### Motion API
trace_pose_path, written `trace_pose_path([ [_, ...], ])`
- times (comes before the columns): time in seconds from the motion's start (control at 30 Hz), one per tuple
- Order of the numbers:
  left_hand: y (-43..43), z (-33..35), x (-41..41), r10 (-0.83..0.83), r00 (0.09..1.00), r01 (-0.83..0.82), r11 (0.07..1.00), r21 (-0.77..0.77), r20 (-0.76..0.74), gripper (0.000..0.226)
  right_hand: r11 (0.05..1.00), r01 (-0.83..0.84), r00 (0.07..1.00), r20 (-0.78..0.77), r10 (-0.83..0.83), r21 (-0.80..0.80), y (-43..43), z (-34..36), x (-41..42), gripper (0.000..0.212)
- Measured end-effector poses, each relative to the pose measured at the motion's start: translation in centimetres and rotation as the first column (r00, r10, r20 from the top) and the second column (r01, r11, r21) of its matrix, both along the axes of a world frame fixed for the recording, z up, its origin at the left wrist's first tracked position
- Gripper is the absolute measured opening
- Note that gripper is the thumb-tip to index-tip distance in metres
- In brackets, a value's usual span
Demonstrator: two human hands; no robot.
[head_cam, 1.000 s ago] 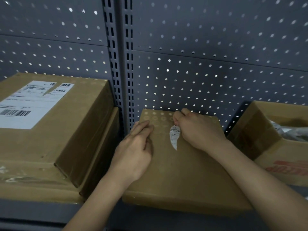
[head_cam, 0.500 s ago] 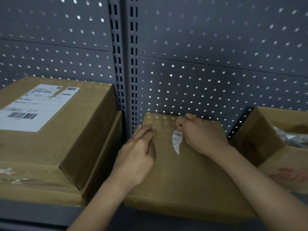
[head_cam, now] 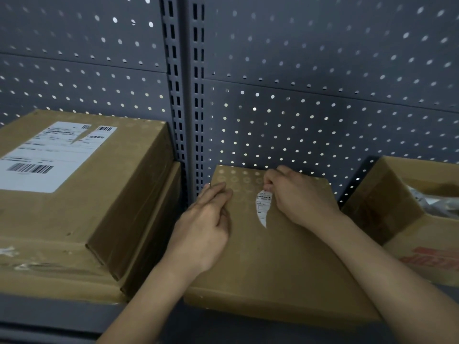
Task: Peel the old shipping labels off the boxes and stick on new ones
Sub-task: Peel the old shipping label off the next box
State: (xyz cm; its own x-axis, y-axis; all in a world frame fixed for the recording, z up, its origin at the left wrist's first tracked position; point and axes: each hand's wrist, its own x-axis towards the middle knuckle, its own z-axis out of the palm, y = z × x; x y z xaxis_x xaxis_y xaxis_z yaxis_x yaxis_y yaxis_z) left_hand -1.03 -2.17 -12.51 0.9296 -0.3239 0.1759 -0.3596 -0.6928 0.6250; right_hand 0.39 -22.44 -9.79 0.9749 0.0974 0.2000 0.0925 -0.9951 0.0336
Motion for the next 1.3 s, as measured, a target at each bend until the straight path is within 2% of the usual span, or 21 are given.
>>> trace_pose_path([
  [0.13, 0.0, 0.1, -0.1, 0.006, 1.000, -0.006, 1.000, -0.008, -0.004, 0.048, 0.999, 0.025, 1.000, 0.008, -0.024, -0.035, 0.1, 0.1, 0.0, 0.028],
  [0.27, 0.0, 0.1, -0.1, 0.002, 1.000, -0.002, 1.000, -0.010, -0.004, 0.048, 1.000, 0.003, 1.000, 0.022, -0.003, 0.015, -0.3, -0.2, -0.3, 0.024],
  [0.4, 0.1, -0.1, 0.0, -0.006, 1.000, 0.006, 1.000, -0.013, 0.004, 0.049, 0.972, 0.010, 1.000, 0.019, -0.015, 0.235, -0.9, -0.6, -0.2, 0.017],
  [0.47, 0.1, 0.0, 0.0, -0.007, 1.000, 0.007, 1.000, -0.016, 0.006, 0.048, 0.942, 0.006, 1.000, 0.011, -0.010, 0.334, -1.1, -0.6, -0.2, 0.022],
  [0.53, 0.1, -0.1, 0.0, -0.003, 1.000, 0.003, 1.000, -0.017, 0.003, 0.048, 0.946, 0.003, 1.000, 0.001, -0.004, 0.324, -1.3, -0.6, -0.2, 0.025],
  [0.63, 0.1, -0.1, 0.0, -0.001, 1.000, 0.001, 1.000, -0.015, 0.006, 0.048, 0.961, -0.018, 0.999, 0.038, 0.008, 0.277, -1.2, -0.8, -0.4, 0.013],
  [0.8, 0.0, -0.1, 0.0, -0.006, 1.000, 0.006, 1.000, -0.014, 0.009, 0.048, 0.980, -0.031, 0.997, 0.081, 0.015, 0.194, -1.0, -0.7, -0.9, 0.011],
  [0.93, 0.1, -0.1, 0.0, -0.010, 1.000, 0.010, 1.000, -0.016, 0.008, 0.048, 0.970, -0.079, 0.993, 0.107, 0.056, 0.231, -1.0, -0.7, -1.2, 0.009],
  [1.2, 0.1, -0.2, 0.1, -0.009, 1.000, 0.008, 1.000, -0.028, -0.005, 0.048, 0.891, -0.163, 0.977, 0.195, 0.086, 0.424, -1.2, -0.7, -2.7, 0.008],
  [1.3, 0.0, -0.2, 0.1, -0.006, 1.000, 0.006, 1.000, -0.023, -0.011, 0.048, 0.788, -0.206, 0.963, 0.261, 0.060, 0.580, -0.8, -0.2, -3.6, 0.008],
])
